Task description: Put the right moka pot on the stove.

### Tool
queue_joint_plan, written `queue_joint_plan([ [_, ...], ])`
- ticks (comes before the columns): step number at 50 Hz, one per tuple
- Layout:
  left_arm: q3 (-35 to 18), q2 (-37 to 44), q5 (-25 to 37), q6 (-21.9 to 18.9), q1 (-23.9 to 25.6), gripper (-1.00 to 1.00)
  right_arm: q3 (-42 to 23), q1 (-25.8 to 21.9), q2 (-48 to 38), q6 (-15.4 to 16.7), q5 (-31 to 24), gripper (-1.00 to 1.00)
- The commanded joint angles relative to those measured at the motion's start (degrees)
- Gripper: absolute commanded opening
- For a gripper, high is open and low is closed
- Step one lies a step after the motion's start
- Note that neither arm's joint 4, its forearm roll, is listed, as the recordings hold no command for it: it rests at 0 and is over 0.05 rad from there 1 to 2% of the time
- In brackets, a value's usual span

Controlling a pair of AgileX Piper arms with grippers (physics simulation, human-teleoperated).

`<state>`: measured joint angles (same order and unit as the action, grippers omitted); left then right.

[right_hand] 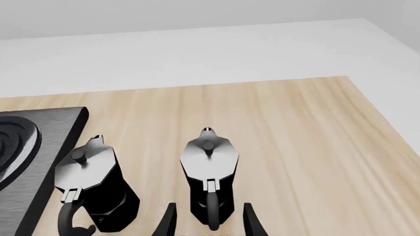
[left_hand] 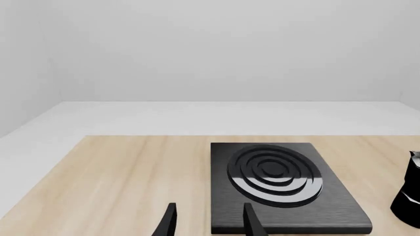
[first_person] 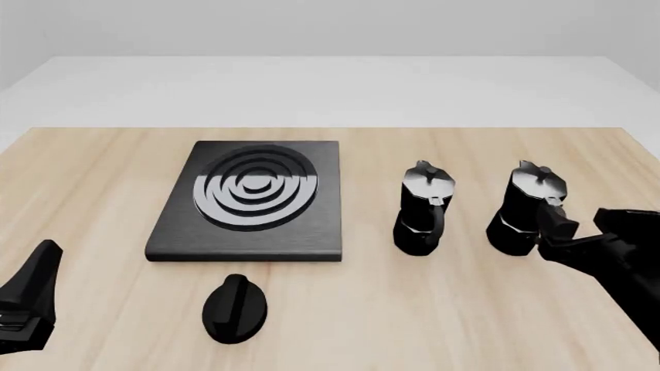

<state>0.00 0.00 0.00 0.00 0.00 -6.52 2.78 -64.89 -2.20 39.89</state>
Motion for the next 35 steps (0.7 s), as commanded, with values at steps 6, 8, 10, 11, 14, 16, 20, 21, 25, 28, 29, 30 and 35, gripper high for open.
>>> queue_joint_plan([
  [6, 0.00, 0.00, 0.00, 0.00, 0.00, 1.00, 0.12, 0.45, -8.74, -0.60, 6.92, 1.00],
  [8, 0.00, 0.00, 0.00, 0.00, 0.00, 1.00, 0.08, 0.48, -10.05, -0.61, 7.94, 1.00],
  [10, 0.00, 0.00, 0.00, 0.00, 0.00, 1.00, -0.05, 0.53, -11.74, -0.78, 9.22, 1.00],
  [11, 0.00, 0.00, 0.00, 0.00, 0.00, 1.00, -0.09, 0.53, -12.30, -0.72, 9.64, 1.00],
  [14, 0.00, 0.00, 0.00, 0.00, 0.00, 1.00, -0.98, 0.39, -16.40, -0.68, 12.15, 1.00],
  [16, 0.00, 0.00, 0.00, 0.00, 0.00, 1.00, -1.42, 0.24, -17.35, -0.70, 12.39, 1.00],
  [20, 0.00, 0.00, 0.00, 0.00, 0.00, 1.00, -1.94, 0.15, -18.89, -0.66, 13.01, 1.00],
  [21, 0.00, 0.00, 0.00, 0.00, 0.00, 1.00, -2.06, 0.24, -18.82, -0.65, 12.82, 1.00],
  [25, 0.00, 0.00, 0.00, 0.00, 0.00, 1.00, -2.61, 0.31, -20.26, -0.59, 13.17, 1.00],
  [28, 0.00, 0.00, 0.00, 0.00, 0.00, 1.00, -2.80, 0.28, -20.54, -0.59, 13.05, 1.00],
  [29, 0.00, 0.00, 0.00, 0.00, 0.00, 1.00, -2.88, 0.19, -20.92, -0.61, 13.23, 1.00],
  [30, 0.00, 0.00, 0.00, 0.00, 0.00, 1.00, -2.90, 0.15, -21.28, -0.62, 13.44, 1.00],
  [35, 0.00, 0.00, 0.00, 0.00, 0.00, 1.00, -3.33, -0.44, -22.95, -0.84, 13.89, 1.00],
])
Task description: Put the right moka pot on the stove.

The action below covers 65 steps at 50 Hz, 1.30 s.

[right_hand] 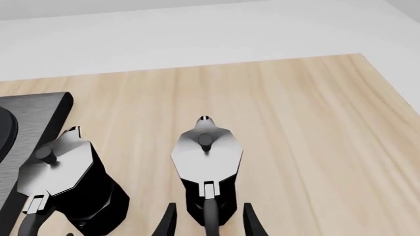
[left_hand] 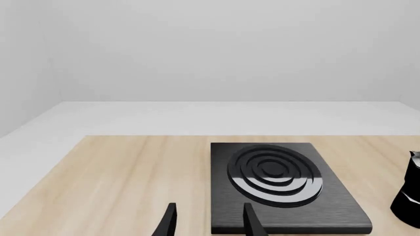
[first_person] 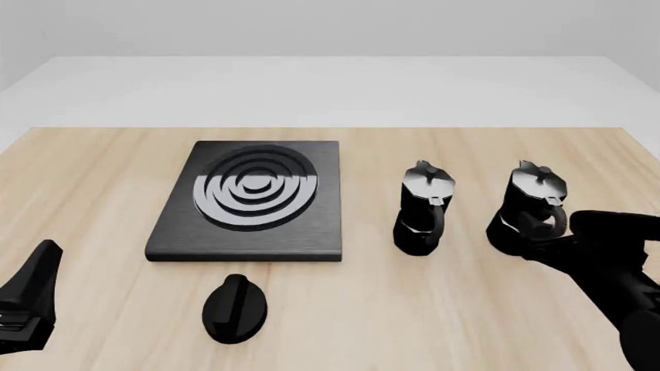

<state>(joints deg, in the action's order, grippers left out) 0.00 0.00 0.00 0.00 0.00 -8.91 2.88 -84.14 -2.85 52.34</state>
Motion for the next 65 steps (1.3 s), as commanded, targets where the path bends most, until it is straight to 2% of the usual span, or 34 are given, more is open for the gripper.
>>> queue_joint_plan([
  [1, 0.00, 0.00, 0.00, 0.00, 0.00, 1.00, -1.02, -0.65, -4.74, -0.10, 1.99, 1.00],
  [8, 0.00, 0.00, 0.00, 0.00, 0.00, 1.00, -1.48, -0.04, -6.92, -0.25, 2.83, 1.00],
  [9, 0.00, 0.00, 0.00, 0.00, 0.00, 1.00, -0.39, 0.33, -6.27, -2.13, 4.43, -1.00],
  [11, 0.00, 0.00, 0.00, 0.00, 0.00, 1.00, -0.46, 0.49, -5.31, -0.50, 3.45, -1.00],
  [13, 0.00, 0.00, 0.00, 0.00, 0.00, 1.00, -0.17, 0.10, -4.69, -1.03, 3.55, -1.00],
  [20, 0.00, 0.00, 0.00, 0.00, 0.00, 1.00, 0.43, -0.28, -1.14, 0.76, 1.95, -1.00],
  [30, 0.00, 0.00, 0.00, 0.00, 0.00, 1.00, 0.03, -2.16, 13.04, 2.82, -9.27, -1.00],
  [32, 0.00, 0.00, 0.00, 0.00, 0.00, 1.00, -0.48, -2.62, 16.74, 2.77, -12.56, -1.00],
  [33, 0.00, 0.00, 0.00, 0.00, 0.00, 1.00, -1.96, -3.83, 24.38, 3.35, -19.59, -1.00],
  [34, 0.00, 0.00, 0.00, 0.00, 0.00, 1.00, -2.32, -4.20, 26.34, 3.27, -21.39, -1.00],
  [40, 0.00, 0.00, 0.00, 0.00, 0.00, 1.00, -3.45, -4.53, 31.13, 3.77, -25.89, -1.00],
  [41, 0.00, 0.00, 0.00, 0.00, 0.00, 1.00, -4.16, -4.97, 33.78, 3.92, -28.44, -1.00],
  [53, 0.00, 0.00, 0.00, 0.00, 0.00, 1.00, -8.77, -7.10, 41.49, 4.52, -37.91, -1.00],
  [65, 0.00, 0.00, 0.00, 0.00, 0.00, 1.00, -12.99, -8.94, 43.79, 5.98, -42.85, -1.00],
])
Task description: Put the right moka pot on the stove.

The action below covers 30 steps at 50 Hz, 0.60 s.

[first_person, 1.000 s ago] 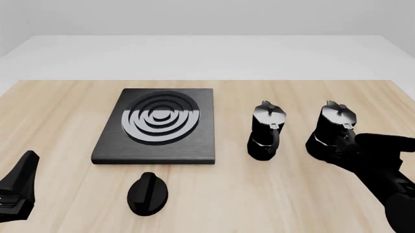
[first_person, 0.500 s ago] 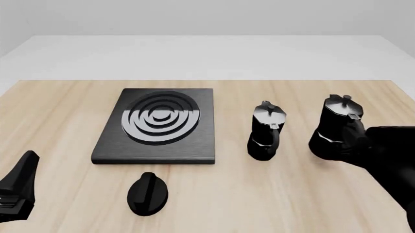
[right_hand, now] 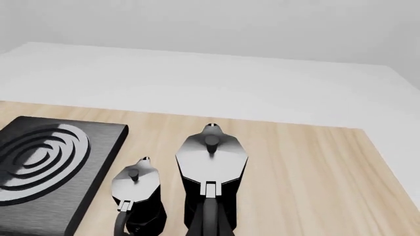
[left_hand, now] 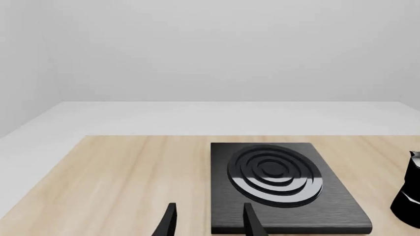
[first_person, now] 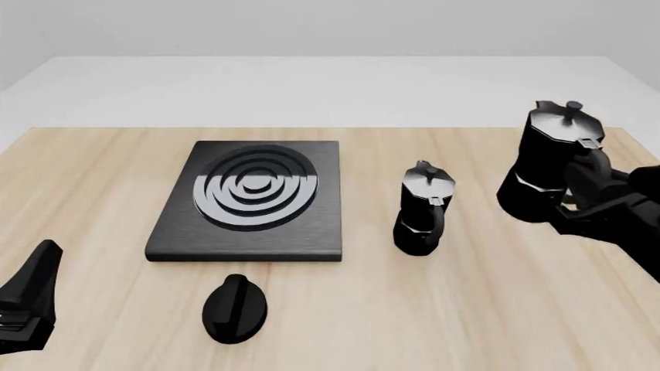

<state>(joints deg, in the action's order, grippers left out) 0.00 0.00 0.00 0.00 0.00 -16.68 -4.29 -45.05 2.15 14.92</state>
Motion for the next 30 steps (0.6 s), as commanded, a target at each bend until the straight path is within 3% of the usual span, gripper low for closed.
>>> queue_joint_plan([
  [1, 0.00, 0.00, 0.00, 0.00, 0.00, 1.00, -5.73, -2.11, 4.74, 1.11, -5.85, -1.00],
  [18, 0.00, 0.00, 0.00, 0.00, 0.00, 1.00, -16.50, -9.62, 3.82, 3.09, -12.61, -1.00],
  [30, 0.00, 0.00, 0.00, 0.00, 0.00, 1.00, -23.02, -15.22, -0.47, 4.14, -14.16, -1.00],
])
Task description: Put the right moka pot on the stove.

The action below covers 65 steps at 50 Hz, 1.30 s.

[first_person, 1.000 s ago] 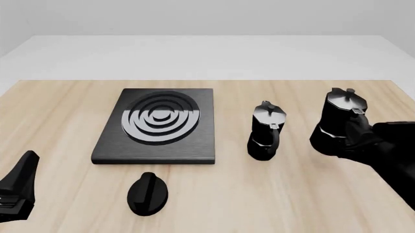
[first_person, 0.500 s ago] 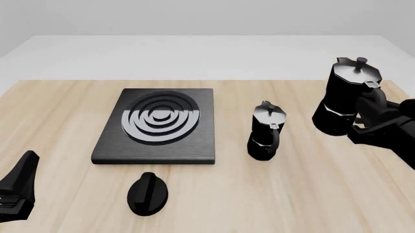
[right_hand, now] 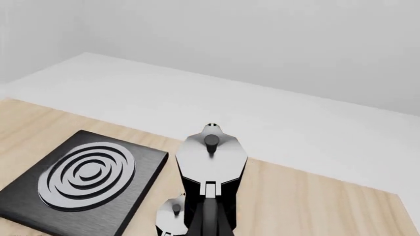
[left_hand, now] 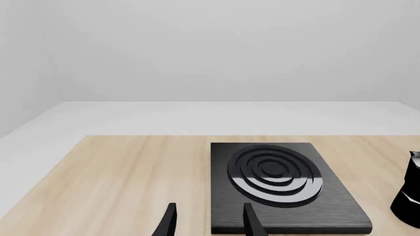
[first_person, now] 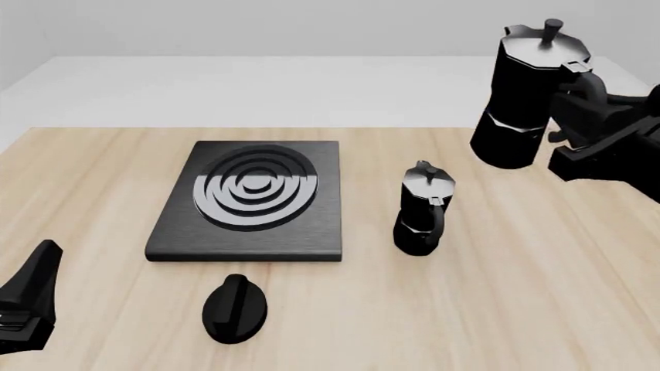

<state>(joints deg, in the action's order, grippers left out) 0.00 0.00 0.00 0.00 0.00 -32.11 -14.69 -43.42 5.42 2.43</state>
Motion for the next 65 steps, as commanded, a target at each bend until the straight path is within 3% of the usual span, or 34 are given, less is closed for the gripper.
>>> queue_joint_plan([
  [1, 0.00, 0.00, 0.00, 0.00, 0.00, 1.00, -8.25, -5.64, -2.80, 1.17, -1.68, -1.00],
  [16, 0.00, 0.00, 0.00, 0.00, 0.00, 1.00, -13.12, -12.04, -10.92, 1.02, 0.40, -1.00],
  [26, 0.00, 0.00, 0.00, 0.00, 0.00, 1.00, -15.47, -15.39, -18.42, 1.80, 4.58, -1.00],
  [47, 0.00, 0.00, 0.00, 0.00, 0.00, 1.00, -20.12, -18.34, -31.75, 2.55, 12.35, -1.00],
  [48, 0.00, 0.00, 0.00, 0.00, 0.00, 1.00, -20.41, -18.78, -32.84, 3.75, 12.78, -1.00],
  [65, 0.00, 0.00, 0.00, 0.00, 0.00, 1.00, -24.46, -20.74, -41.78, 2.93, 16.94, -1.00],
])
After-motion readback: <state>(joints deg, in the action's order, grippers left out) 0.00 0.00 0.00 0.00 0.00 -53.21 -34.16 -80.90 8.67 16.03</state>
